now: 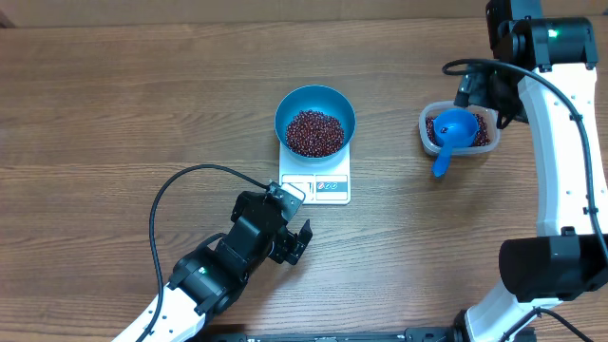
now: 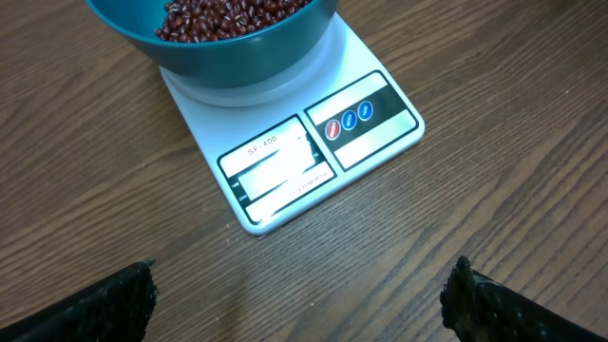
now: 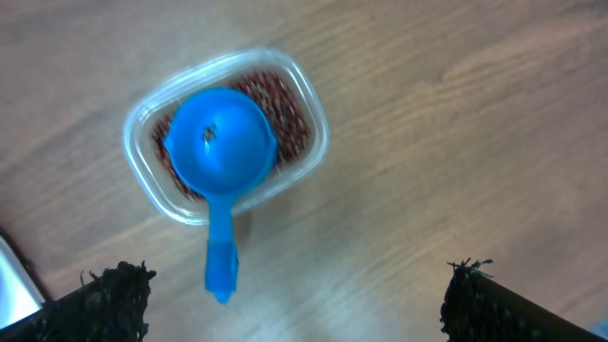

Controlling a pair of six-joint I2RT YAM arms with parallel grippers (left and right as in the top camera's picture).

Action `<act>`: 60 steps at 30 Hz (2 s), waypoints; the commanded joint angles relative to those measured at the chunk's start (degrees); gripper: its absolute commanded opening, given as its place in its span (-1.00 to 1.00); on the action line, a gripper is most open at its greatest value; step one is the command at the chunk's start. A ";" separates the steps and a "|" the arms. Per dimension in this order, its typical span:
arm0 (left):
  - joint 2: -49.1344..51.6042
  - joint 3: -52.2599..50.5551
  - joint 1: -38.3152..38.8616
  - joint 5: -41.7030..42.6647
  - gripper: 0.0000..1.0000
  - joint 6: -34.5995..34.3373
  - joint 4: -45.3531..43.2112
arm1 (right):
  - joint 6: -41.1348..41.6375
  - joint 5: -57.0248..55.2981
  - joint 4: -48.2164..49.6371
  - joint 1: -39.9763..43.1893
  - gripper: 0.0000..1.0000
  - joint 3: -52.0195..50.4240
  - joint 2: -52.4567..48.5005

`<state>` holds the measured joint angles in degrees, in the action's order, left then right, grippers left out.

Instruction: Scoop item into bowl and weigh 150g on scale

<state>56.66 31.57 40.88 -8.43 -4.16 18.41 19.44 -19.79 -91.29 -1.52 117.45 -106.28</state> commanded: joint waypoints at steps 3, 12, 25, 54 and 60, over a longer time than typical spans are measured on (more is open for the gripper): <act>0.24 -0.09 0.37 -0.57 0.99 -0.57 -0.22 | -0.22 -0.72 3.85 0.02 1.00 1.70 1.44; 0.24 -0.09 0.37 -0.57 0.99 -0.57 -0.22 | -0.22 -0.72 4.09 0.02 1.00 1.70 1.44; 0.24 -0.09 0.37 -0.57 0.99 -0.57 -0.22 | -0.22 -0.72 4.09 0.02 1.00 1.70 1.44; 0.24 -0.09 0.37 -0.57 0.99 -0.57 -0.22 | -0.22 -0.72 4.09 0.02 1.00 1.70 1.44; 0.24 -0.09 0.37 -0.57 0.99 -0.57 -0.22 | -0.22 -0.72 4.09 0.02 1.00 1.70 1.44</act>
<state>56.66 31.57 40.88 -8.43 -4.16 18.39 19.42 -19.77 -87.50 -1.52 117.45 -106.28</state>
